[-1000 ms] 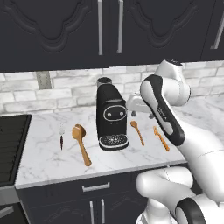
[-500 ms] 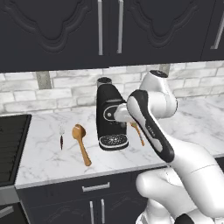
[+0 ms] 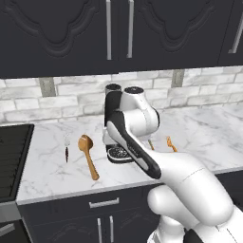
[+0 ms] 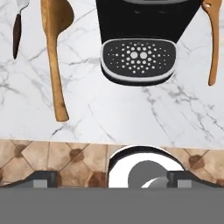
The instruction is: Organize the utensils by type. Pick up the wooden spoons from the counter and place them in the open cabinet. Then pick up the metallic utensils from the counter and place them in the open drawer.
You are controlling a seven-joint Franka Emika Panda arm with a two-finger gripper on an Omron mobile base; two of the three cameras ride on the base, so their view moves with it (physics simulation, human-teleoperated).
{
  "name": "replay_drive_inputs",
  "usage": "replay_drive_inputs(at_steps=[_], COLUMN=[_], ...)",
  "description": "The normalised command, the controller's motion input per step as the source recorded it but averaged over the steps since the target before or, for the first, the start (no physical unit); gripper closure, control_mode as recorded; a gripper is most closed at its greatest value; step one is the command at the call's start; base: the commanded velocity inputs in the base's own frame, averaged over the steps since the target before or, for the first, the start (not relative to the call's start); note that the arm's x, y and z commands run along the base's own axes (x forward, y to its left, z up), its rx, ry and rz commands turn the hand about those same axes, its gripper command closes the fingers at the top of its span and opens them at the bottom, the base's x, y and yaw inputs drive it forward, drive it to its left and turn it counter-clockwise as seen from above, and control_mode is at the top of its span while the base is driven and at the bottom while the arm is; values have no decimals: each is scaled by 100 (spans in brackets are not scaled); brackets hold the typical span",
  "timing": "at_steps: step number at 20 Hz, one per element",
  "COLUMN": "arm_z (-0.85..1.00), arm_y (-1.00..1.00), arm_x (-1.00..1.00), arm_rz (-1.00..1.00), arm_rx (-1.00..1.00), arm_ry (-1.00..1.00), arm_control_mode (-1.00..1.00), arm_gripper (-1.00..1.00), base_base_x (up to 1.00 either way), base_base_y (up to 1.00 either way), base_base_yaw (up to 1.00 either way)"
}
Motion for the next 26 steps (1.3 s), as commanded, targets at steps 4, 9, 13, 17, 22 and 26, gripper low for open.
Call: replay_drive_inputs(at_steps=[4,9,13,17,22,26], arm_z=[-27,-20,-22,-28,-33,-43], arm_y=[43,39,34,30,22,16], arm_x=[36,38,41,41,42,31], arm_rz=[0,0,0,0,0,0], arm_rx=[0,0,0,0,0,1], arm_ry=[0,0,1,4,4,8], arm_control_mode=[-100,-100,-100,-100,-100,-100], arm_gripper=[-100,-100,-100,-100,-100,-100], base_base_x=[0,0,0,0,0,0], base_base_y=[0,0,0,0,0,0], base_base_yaw=[0,0,0,0,0,0])
